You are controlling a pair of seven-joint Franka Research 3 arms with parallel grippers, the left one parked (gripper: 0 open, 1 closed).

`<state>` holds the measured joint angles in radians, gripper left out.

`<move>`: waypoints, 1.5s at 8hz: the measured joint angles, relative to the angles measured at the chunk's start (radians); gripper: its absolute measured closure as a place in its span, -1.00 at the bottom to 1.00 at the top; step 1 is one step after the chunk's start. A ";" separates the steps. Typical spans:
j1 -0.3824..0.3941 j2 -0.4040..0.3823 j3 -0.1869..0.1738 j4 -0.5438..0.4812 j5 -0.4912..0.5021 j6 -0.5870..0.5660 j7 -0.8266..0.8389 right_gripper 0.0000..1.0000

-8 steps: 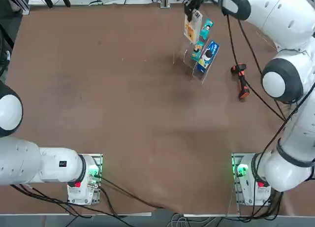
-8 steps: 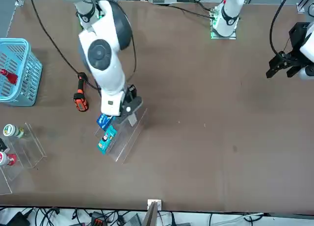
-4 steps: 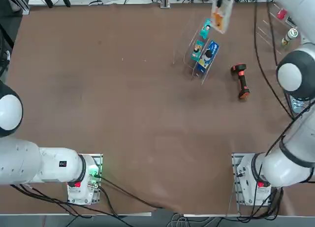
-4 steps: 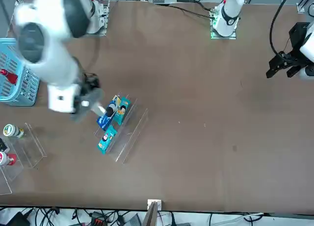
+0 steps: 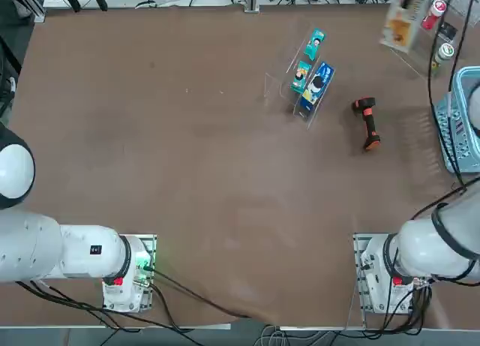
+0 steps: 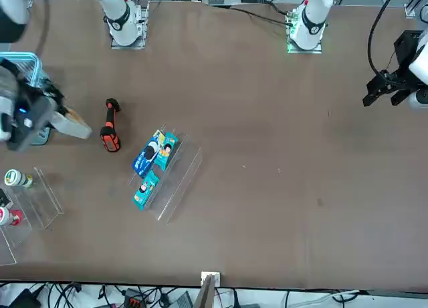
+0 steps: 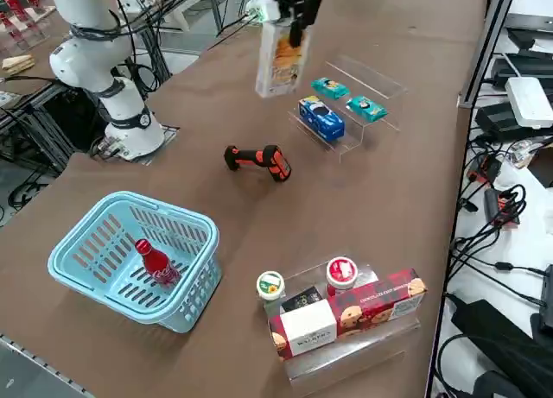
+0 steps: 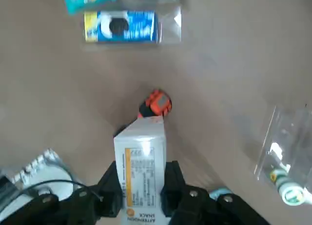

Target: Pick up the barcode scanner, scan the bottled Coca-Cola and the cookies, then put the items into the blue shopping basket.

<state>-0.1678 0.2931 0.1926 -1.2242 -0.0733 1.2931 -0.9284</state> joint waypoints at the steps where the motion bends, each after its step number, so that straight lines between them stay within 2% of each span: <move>1: -0.085 -0.043 -0.001 -0.073 0.001 0.000 -0.132 0.22; 5: -0.425 -0.109 -0.005 -0.298 0.004 0.102 -0.604 0.22; 8: -0.590 -0.156 -0.020 -0.377 0.003 0.146 -0.816 0.22; 10: -0.625 -0.236 -0.088 -0.456 0.003 0.187 -0.920 0.22; 12: -0.631 -0.266 -0.155 -0.523 0.003 0.258 -1.003 0.22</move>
<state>-0.7983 0.0268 0.0371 -1.7474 -0.0700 1.5511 -1.9319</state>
